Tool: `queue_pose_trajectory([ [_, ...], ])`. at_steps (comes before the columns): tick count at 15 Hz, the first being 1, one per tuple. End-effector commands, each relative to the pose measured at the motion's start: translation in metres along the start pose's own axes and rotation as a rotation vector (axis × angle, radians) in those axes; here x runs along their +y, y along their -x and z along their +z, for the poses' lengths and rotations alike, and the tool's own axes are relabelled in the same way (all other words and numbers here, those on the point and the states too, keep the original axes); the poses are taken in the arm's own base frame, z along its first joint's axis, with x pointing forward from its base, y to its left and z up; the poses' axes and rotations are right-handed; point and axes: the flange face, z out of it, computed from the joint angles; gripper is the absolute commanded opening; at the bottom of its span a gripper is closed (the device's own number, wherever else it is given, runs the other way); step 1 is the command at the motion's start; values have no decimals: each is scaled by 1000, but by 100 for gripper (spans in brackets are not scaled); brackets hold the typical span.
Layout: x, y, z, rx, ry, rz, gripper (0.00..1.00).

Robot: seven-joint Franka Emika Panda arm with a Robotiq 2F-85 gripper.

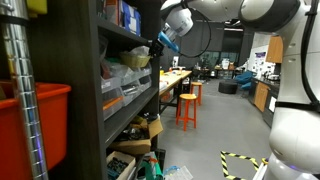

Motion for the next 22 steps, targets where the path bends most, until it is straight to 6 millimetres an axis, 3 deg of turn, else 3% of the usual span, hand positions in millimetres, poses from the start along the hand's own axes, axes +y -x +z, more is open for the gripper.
queue_pose_trajectory([
  [1, -9, -6, -7, 27, -21, 11, 2],
  [10, 14, -31, -57, 108, -86, 86, 2],
  [22, 52, -48, -94, 135, -82, 138, 2],
])
